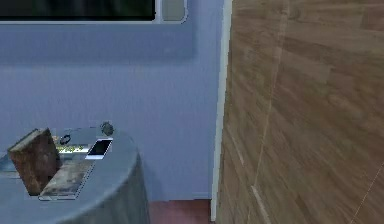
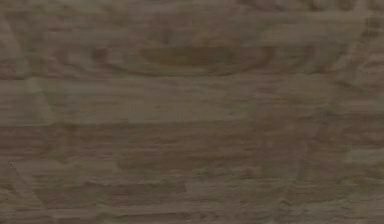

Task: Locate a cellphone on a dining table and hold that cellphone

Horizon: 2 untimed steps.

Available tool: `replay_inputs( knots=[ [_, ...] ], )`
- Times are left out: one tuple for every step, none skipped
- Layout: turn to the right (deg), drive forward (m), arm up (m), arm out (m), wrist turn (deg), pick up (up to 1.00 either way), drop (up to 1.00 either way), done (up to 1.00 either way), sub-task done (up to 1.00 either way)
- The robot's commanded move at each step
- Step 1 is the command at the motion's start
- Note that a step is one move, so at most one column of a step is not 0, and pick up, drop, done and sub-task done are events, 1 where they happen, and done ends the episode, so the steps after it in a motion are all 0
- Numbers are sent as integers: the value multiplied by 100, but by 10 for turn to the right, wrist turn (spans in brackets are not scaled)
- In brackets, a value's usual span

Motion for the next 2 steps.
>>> replay_inputs(
  knots=[
    [-210,0,0,0,0,0,0,0,0],
    [-30,0,0,0,0,0,0,0,0]
  ],
)
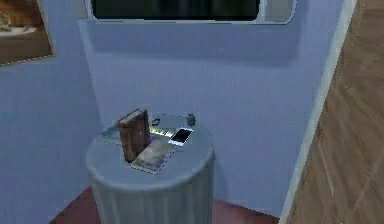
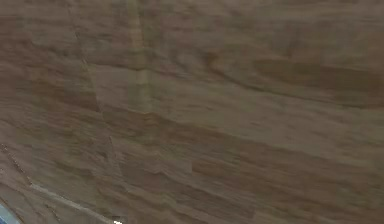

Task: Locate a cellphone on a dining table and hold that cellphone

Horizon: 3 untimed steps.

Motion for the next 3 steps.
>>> replay_inputs(
  knots=[
    [0,40,0,0,0,0,0,0,0],
    [-450,0,0,0,0,0,0,0,0],
    [-420,0,0,0,0,0,0,0,0]
  ],
)
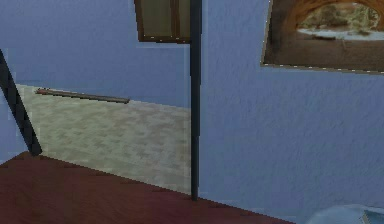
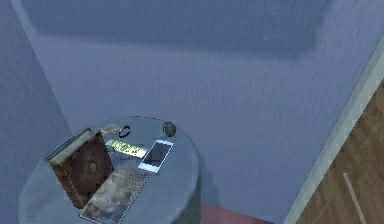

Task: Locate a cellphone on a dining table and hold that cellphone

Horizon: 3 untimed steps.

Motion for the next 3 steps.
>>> replay_inputs(
  knots=[
    [0,0,50,0,0,0,0,0,0],
    [0,0,38,0,0,0,0,0,0],
    [0,0,0,26,0,0,0,0,0]
  ],
)
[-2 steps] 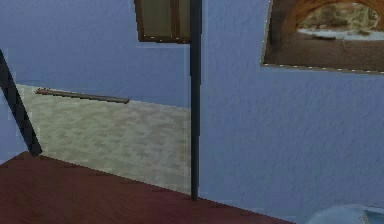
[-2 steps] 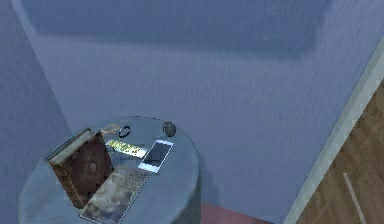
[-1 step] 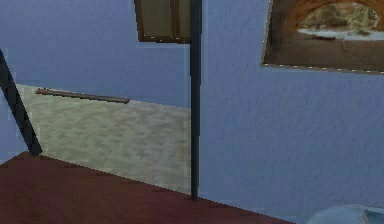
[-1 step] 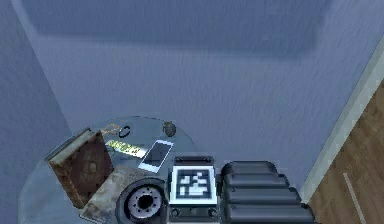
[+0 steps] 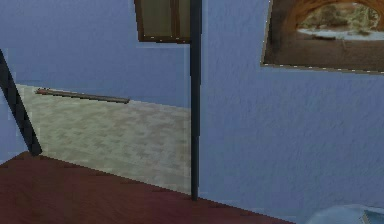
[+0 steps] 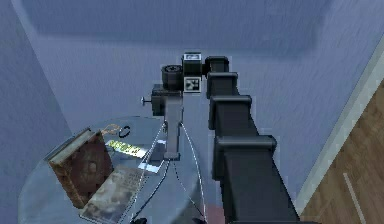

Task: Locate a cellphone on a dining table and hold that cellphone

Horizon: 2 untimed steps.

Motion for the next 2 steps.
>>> replay_inputs(
  knots=[
    [0,0,0,0,450,0,0,0,0],
    [0,0,0,0,450,0,0,0,0]
  ],
)
